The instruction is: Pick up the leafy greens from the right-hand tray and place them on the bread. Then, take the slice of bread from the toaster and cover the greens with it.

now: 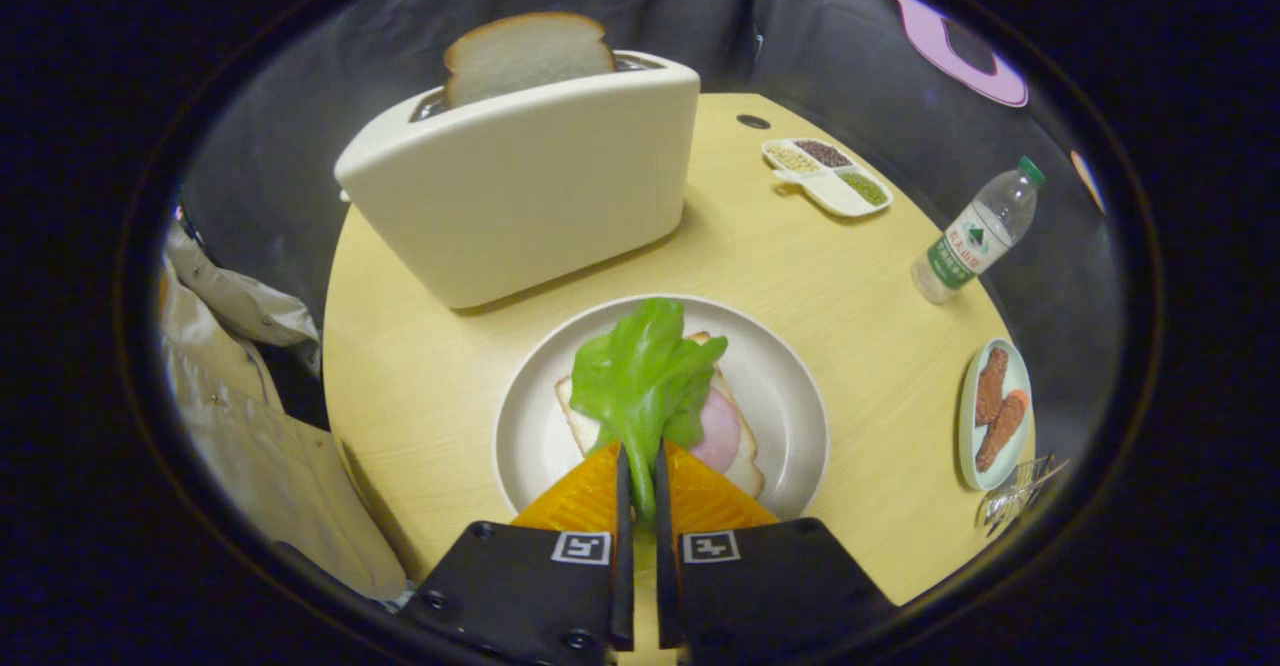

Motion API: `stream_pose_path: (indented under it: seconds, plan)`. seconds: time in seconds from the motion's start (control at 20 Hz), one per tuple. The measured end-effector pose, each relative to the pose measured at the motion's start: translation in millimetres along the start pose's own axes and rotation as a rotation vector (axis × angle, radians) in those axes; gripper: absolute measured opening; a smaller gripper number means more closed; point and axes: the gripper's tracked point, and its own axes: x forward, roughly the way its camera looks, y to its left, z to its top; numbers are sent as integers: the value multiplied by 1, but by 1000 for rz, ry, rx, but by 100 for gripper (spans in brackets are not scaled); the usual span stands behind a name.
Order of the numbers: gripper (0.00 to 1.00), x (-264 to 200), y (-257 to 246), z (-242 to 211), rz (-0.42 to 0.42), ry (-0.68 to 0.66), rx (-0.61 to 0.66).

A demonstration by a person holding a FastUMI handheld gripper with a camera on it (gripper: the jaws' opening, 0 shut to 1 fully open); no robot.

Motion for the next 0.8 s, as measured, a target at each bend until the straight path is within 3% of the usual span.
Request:
stream_pose_path:
  seconds: [0.25, 0.65, 0.8]
  plan:
    - [30, 1, -10, -3, -40, 12, -7]
    - [100, -14, -15, 17, -82, -69, 53]
    - [100, -28, -11, 36, -89, -129, 105]
